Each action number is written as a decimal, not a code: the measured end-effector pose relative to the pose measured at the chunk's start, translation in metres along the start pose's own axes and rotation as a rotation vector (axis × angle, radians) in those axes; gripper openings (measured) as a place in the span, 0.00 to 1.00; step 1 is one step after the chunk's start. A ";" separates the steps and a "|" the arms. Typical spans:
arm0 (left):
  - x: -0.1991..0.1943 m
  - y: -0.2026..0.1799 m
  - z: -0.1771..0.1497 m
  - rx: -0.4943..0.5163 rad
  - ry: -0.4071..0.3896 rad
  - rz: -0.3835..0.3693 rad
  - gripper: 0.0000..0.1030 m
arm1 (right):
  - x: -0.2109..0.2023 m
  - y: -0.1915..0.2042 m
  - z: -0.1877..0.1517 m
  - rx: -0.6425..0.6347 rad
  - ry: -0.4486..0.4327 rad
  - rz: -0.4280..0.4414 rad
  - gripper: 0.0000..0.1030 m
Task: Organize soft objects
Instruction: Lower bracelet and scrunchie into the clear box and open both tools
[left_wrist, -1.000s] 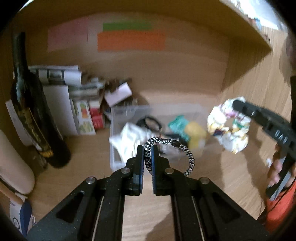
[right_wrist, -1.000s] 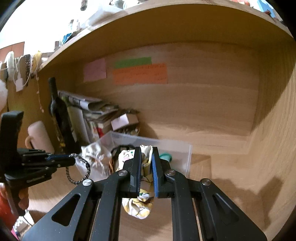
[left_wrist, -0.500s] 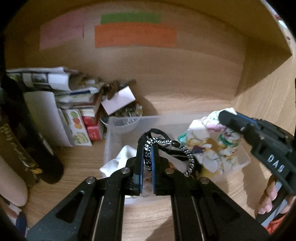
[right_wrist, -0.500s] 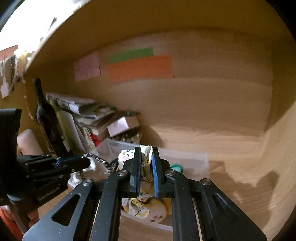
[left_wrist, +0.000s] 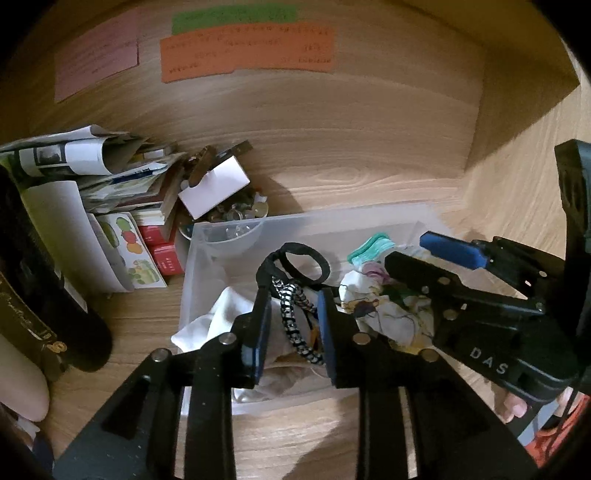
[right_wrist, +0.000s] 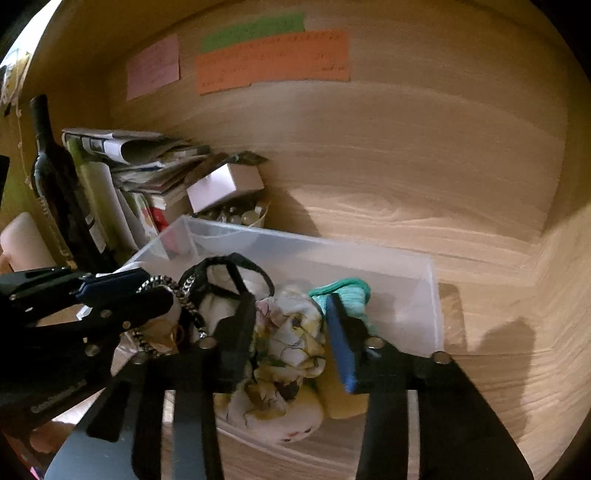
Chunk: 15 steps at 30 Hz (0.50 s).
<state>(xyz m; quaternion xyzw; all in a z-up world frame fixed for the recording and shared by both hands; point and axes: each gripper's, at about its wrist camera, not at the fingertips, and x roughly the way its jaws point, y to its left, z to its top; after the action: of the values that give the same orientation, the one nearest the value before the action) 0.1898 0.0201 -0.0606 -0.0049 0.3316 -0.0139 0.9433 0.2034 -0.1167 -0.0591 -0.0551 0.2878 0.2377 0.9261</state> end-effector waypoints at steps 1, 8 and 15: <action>-0.004 0.001 0.000 -0.003 -0.004 -0.005 0.25 | -0.002 0.000 0.002 0.001 -0.007 -0.001 0.40; -0.040 0.005 0.003 -0.015 -0.076 -0.023 0.25 | -0.037 0.002 0.012 -0.014 -0.097 0.002 0.48; -0.084 0.005 0.000 -0.017 -0.175 -0.035 0.34 | -0.086 0.011 0.013 -0.041 -0.198 0.018 0.60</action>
<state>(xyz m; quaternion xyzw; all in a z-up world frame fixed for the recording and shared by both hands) 0.1246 0.0278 -0.0079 -0.0200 0.2477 -0.0269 0.9683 0.1427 -0.1394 0.0001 -0.0476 0.1906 0.2561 0.9465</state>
